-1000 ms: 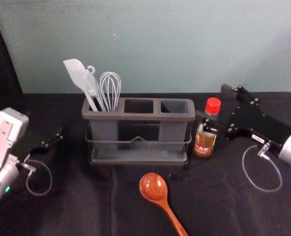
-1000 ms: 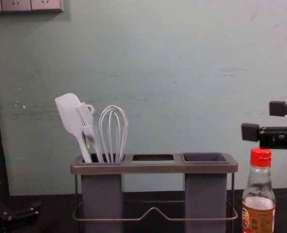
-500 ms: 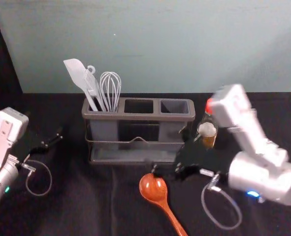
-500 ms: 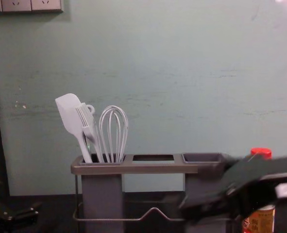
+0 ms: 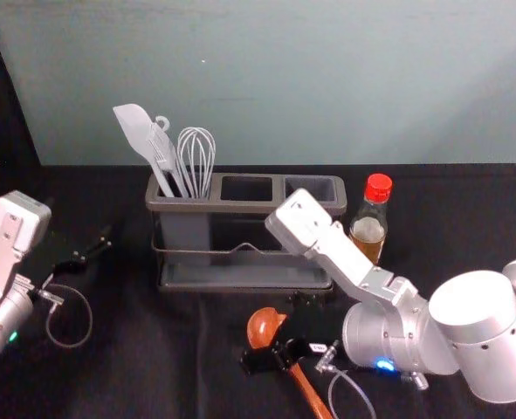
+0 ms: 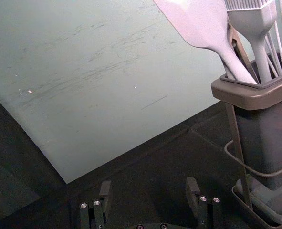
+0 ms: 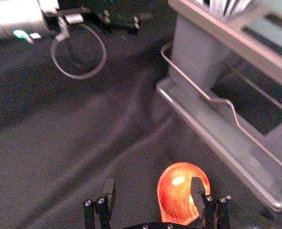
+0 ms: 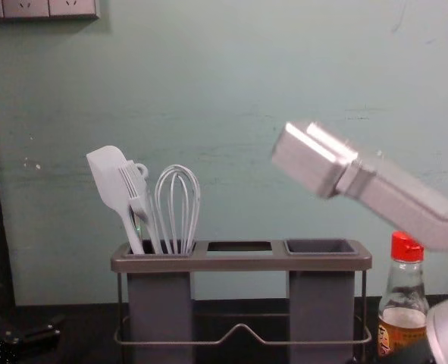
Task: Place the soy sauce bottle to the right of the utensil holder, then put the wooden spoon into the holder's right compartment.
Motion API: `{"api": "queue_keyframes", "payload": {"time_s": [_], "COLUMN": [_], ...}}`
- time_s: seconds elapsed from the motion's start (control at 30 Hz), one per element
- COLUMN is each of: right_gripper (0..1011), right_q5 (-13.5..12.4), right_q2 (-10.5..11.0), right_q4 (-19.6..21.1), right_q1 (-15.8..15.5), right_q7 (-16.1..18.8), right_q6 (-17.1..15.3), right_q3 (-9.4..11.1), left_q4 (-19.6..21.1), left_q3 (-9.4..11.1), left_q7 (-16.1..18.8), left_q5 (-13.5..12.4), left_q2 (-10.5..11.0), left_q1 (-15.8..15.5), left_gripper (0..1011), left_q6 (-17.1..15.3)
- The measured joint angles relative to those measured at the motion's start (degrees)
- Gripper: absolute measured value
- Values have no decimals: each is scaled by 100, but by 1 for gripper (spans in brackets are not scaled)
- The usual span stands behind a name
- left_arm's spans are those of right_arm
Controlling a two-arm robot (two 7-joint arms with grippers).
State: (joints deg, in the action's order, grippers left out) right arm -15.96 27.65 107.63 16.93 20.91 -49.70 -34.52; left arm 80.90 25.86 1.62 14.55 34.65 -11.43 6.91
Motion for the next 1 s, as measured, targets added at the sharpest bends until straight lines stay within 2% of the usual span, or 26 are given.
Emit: {"api": "queue_keyframes", "payload": {"time_s": [0.13,0.3,0.43,1.0], "right_gripper": [1004,1004,1004,1004], "right_q5": [116,163,233,434], "right_q2": [-116,-388,-541,-896], "right_q4": [-102,-260,-376,-926], "right_q1": [-28,-161,-193,-43], "right_q7": [-172,-455,-569,-506], "right_q6": [-187,-448,-562,-601], "right_q3": [24,236,314,305], "left_q4": [0,0,0,0], "left_q3": [0,0,0,0], "left_q7": [0,0,0,0], "left_q5": [0,0,0,0], "left_q2": [0,0,0,0], "left_q1": [0,0,0,0], "left_gripper": [1012,1011,1012,1011], "left_q6": [0,0,0,0]}}
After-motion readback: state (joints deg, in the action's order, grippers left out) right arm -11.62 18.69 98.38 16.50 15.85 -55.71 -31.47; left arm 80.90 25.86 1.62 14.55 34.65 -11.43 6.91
